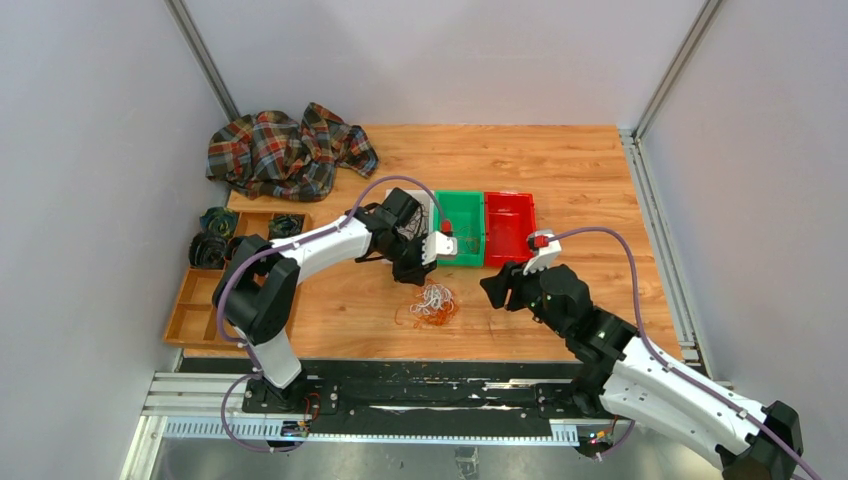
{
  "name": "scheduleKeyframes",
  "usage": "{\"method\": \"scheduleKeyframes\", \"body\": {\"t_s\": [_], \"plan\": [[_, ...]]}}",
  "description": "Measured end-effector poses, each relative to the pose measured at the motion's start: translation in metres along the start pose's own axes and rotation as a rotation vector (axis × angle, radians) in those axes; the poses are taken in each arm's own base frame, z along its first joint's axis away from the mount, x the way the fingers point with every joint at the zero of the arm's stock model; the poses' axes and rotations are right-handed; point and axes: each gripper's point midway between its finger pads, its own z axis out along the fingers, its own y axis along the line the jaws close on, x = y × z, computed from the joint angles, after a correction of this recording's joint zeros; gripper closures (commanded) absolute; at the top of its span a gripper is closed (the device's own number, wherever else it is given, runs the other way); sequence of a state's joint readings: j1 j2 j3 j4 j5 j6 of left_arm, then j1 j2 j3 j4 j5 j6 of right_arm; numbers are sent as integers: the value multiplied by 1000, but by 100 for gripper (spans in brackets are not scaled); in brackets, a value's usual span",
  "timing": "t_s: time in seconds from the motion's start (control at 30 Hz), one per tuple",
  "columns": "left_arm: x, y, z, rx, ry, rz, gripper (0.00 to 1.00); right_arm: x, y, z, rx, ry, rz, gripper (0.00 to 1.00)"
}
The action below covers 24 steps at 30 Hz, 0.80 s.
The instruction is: Untangle the cables
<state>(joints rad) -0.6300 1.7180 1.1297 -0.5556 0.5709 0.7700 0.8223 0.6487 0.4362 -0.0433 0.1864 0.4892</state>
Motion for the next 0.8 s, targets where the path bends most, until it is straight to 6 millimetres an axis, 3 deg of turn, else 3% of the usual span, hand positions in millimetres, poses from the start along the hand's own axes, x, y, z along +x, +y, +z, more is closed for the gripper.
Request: {"method": "scheduleKeyframes", "body": {"t_s": [0.07, 0.27, 0.37, 0.57, 0.8], "plan": [[-1, -2, 0, 10, -4, 1, 87, 1, -2, 1, 6, 6, -4, 45], [-2, -8, -3, 32, -4, -18, 90, -9, -13, 3, 68, 7, -15, 39], [-8, -13, -14, 27, -11, -29, 91, -16, -16, 5, 85, -4, -13, 36], [-40, -18, -55, -29, -62, -14, 99, -7, -8, 12, 37, 41, -21, 28], [-80, -22, -114, -131, -107, -31, 99, -7, 26, 22, -130, 60, -14, 24]]}}
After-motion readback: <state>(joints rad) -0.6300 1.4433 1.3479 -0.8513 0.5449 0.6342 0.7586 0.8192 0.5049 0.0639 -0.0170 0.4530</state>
